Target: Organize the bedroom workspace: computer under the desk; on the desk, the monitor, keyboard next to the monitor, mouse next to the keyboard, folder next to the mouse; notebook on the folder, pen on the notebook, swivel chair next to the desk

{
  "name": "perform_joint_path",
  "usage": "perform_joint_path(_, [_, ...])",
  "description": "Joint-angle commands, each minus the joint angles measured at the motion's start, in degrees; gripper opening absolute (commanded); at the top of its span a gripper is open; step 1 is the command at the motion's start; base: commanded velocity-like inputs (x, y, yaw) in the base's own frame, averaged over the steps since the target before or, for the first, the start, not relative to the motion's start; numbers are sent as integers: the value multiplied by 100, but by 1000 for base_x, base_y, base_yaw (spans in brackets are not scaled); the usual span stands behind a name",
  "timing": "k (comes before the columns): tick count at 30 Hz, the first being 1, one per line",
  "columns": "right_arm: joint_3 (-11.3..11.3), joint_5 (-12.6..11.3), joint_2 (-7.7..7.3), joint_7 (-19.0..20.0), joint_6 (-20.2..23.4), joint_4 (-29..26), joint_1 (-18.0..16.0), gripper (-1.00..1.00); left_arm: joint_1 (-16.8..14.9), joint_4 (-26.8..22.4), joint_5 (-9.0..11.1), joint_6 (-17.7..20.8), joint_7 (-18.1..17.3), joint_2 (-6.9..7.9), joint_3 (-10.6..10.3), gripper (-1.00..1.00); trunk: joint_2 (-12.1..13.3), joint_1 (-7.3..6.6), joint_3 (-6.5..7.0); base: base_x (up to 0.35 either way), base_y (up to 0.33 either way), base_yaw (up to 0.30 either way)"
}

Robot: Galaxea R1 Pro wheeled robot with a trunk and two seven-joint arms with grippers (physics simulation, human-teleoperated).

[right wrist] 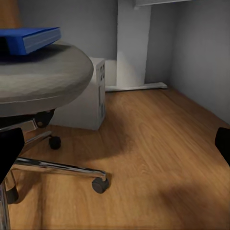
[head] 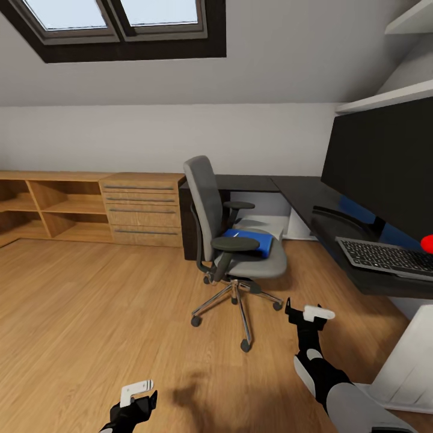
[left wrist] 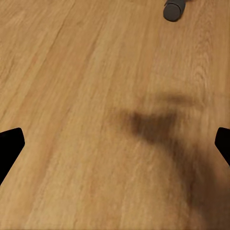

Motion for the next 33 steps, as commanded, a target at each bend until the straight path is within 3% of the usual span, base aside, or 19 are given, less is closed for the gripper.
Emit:
perform_joint_path(1, [-11,10,2,1,-20,7,-4,100,-1,-7,32,18,-3,-5,14,100,-2,-1,-6,0,0,0])
perform_joint_path(19, [-21,-16,-9,366,17,1,-4,100,-1,-2,32,18,-4,-8,14,100,-2,-1,-6,0,0,0])
perform_joint_path(33, [-58,-79,-20,387,176,3,-4,100,-1,2,32,10,-4,-41,20,100,-2,-1,-6,0,0,0])
